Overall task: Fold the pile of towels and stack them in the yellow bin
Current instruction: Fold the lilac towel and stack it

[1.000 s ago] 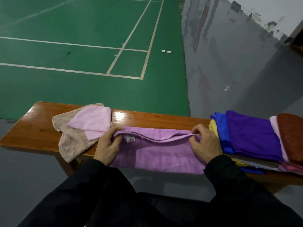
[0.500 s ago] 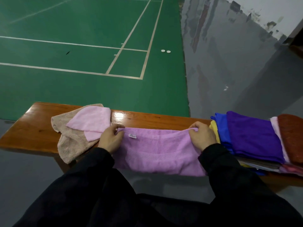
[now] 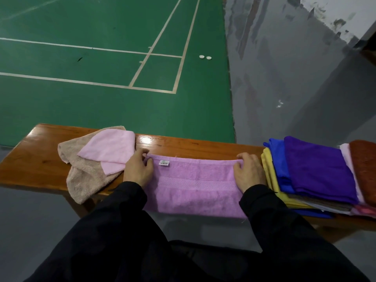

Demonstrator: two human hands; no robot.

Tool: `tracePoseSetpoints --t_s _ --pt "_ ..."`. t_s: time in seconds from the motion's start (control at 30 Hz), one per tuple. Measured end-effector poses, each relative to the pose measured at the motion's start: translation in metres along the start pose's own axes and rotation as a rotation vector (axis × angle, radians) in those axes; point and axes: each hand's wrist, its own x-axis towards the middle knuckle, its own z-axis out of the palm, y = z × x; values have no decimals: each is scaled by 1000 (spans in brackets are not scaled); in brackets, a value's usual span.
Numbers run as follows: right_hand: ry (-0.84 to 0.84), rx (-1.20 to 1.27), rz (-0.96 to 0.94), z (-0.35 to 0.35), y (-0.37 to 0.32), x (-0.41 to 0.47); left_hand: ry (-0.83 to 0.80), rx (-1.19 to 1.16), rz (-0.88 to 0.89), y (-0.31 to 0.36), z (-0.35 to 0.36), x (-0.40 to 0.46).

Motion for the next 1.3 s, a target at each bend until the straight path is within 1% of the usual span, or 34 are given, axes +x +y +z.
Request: tracePoseSetpoints --t_s 0.07,0.1,0.13,0.17,0.2,0.23,0.27,0.3,0.33,0.37,0.47,0.53,0.6,0.67,0.7,0.77,0.8,0.87,0.97,1.1,1.17,1.2,1.27,1.3 --pt "123 -1 -119 -2 1 -5 45 145 55 -3 0 -4" --pt "186 7 -224 -3 -2 -10 104 243 136 -3 -1 -8" --pt "217 9 -341 -3 -6 -15 150 328 254 -1 0 -14" --pt "198 1 -453 -1 -12 -20 154 384 391 3 4 -22" --pt "119 -12 -535 4 -18 -25 99 437 516 10 11 -30" --pt "-13 -45 -576 10 -25 -31 -11 491 594 15 22 -36" --pt "-164 -102 -585 17 -31 -35 -144 550 605 21 34 -43" --pt "-289 -182 -578 25 -34 -38 -260 617 570 22 46 -49" --pt "-356 -265 -575 32 -32 -39 -315 680 537 21 56 -52" --pt "-379 -333 -574 36 -28 -37 -327 726 517 18 62 -53" --pt "-389 -432 -556 33 -7 -25 -319 766 496 14 63 -51" --pt "-372 -454 -489 26 7 -16 -311 783 486 16 61 -49" --pt "-311 -468 -427 21 10 -14 -322 784 480 17 62 -50" --pt "-217 -428 -433 18 6 -28 -311 771 479 17 64 -51" --pt "-213 -415 -478 19 6 -38 -300 777 480 17 64 -51" --pt "-333 -422 -547 19 13 -53 -303 767 473 17 63 -48" --pt "-382 -438 -530 19 19 -57 -316 774 471 16 63 -50" --pt "-336 -447 -452 22 29 -52 -300 787 465 16 66 -53" --pt "-334 -440 -337 18 31 -42 -318 784 457 22 72 -55" --pt "-288 -440 -252 7 17 -42 -321 792 457 30 77 -49" --pt "-200 -403 -349 5 8 -49 -327 799 453 30 78 -46" --pt "-213 -386 -426 7 8 -54 -337 793 463 32 77 -45" --pt "-366 -378 -507 9 14 -60 -324 755 479 35 71 -46" --pt "-420 -389 -507 12 21 -62 -268 720 450 33 64 -51"
